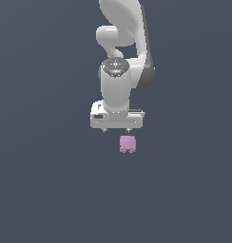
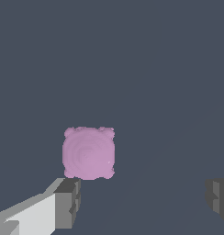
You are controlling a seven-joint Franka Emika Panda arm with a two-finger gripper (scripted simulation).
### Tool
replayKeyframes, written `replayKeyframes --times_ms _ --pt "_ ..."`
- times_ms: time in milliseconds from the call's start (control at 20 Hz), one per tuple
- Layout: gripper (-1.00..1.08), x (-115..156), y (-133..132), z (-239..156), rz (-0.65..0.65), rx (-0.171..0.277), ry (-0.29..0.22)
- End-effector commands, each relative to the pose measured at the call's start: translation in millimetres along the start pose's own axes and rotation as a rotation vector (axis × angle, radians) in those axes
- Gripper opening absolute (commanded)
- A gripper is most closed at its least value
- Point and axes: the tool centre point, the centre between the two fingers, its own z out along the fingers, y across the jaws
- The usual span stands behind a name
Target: Pick up the object and move it to a goal position.
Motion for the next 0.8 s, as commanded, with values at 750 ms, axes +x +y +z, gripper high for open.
replayKeyframes --times_ms 750 --pt "1.00 -0.3 -7.8 3.9 -0.061 -0.020 -0.009"
